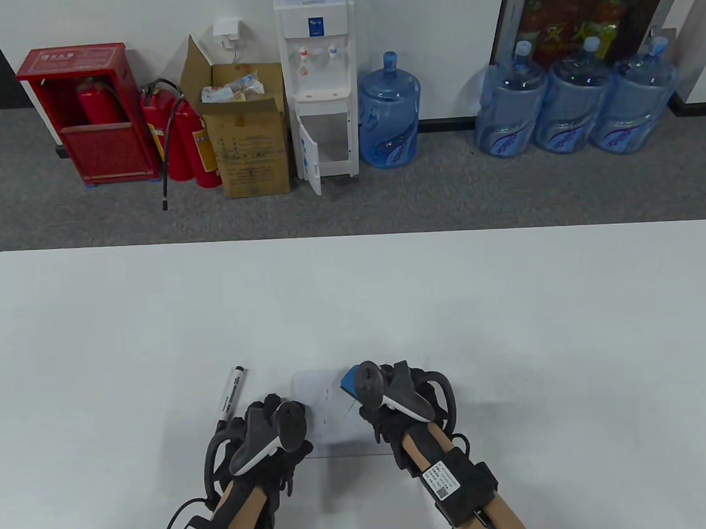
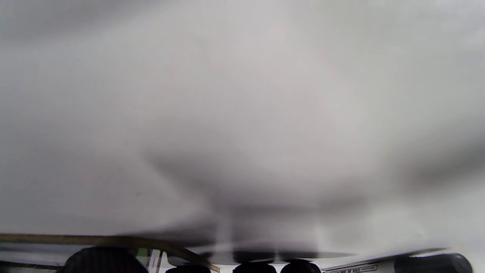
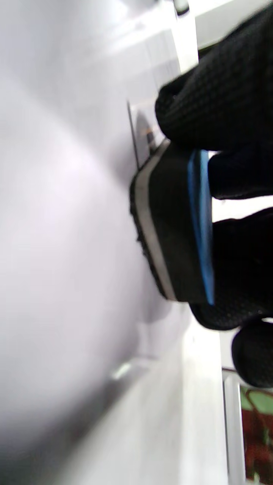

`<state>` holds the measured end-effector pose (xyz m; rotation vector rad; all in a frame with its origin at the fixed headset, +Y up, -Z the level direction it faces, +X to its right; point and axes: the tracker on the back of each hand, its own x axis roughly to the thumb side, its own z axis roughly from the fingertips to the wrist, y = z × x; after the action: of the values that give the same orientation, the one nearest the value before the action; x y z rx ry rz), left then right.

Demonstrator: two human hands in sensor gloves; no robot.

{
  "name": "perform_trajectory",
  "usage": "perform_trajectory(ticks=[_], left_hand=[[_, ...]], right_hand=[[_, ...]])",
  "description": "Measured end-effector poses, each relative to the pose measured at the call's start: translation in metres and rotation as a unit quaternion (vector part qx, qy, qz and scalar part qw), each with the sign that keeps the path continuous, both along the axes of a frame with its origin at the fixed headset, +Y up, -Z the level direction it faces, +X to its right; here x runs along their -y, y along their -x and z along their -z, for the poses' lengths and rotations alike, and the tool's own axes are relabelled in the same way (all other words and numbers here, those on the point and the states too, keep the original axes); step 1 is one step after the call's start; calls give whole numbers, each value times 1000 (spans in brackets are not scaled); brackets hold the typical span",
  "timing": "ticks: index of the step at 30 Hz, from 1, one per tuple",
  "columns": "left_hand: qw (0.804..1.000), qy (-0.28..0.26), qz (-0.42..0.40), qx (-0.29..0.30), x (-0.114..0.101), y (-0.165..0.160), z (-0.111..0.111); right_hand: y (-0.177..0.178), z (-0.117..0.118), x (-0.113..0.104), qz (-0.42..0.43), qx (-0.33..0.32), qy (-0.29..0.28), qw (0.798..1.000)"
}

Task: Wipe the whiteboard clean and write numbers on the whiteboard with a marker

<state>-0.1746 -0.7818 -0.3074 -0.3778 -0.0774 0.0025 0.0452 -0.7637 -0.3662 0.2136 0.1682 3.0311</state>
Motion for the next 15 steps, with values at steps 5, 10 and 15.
perform_trajectory(ticks=[5, 10, 15], left_hand=[[1000, 0, 0, 0, 0, 0, 0], [1000, 5, -7, -2, 0, 0, 1], [1000, 9, -5, -3, 0, 0, 1]], right_hand=[[-13, 3, 0, -10, 24, -10, 1000], [8, 1, 0, -52, 5, -28, 998], [44, -10, 1, -38, -59, -36, 997]])
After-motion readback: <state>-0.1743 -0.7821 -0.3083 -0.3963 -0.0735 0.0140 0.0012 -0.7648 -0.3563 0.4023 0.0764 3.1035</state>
